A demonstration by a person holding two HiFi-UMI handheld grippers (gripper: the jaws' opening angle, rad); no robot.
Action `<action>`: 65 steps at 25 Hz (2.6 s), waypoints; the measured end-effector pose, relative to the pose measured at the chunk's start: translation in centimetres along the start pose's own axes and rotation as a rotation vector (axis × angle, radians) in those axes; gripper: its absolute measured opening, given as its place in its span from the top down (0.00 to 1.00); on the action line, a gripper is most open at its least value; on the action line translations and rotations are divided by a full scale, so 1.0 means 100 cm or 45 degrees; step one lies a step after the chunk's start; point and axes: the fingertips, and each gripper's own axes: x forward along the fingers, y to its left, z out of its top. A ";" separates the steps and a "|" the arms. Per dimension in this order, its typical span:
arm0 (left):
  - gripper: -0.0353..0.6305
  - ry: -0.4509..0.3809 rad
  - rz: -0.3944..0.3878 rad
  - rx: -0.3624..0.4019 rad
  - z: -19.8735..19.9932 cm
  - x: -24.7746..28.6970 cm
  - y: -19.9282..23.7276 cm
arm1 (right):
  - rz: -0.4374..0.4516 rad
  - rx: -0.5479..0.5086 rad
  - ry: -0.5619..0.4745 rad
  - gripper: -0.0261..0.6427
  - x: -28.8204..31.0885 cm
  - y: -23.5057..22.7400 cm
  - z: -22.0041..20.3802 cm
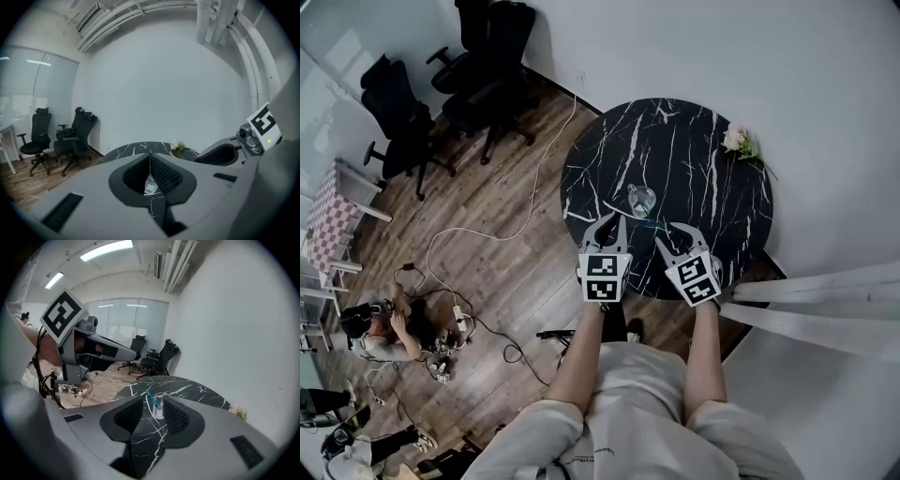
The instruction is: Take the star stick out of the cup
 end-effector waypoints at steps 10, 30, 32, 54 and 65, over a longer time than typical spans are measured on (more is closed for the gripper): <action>0.91 0.005 0.008 0.006 0.008 0.010 0.020 | 0.000 -0.146 0.096 0.78 0.032 0.003 0.007; 0.91 0.039 0.056 -0.028 -0.001 0.014 0.041 | -0.072 -0.026 0.108 0.89 0.051 -0.017 0.009; 0.91 0.041 0.060 -0.032 -0.002 0.016 0.042 | -0.076 -0.010 0.096 0.89 0.053 -0.020 0.012; 0.91 0.071 0.112 -0.069 0.003 0.049 0.083 | -0.232 0.246 -0.204 0.89 0.094 -0.066 0.065; 0.91 0.076 0.065 -0.125 0.001 0.050 0.072 | -0.318 0.364 -0.219 0.90 0.078 -0.083 0.065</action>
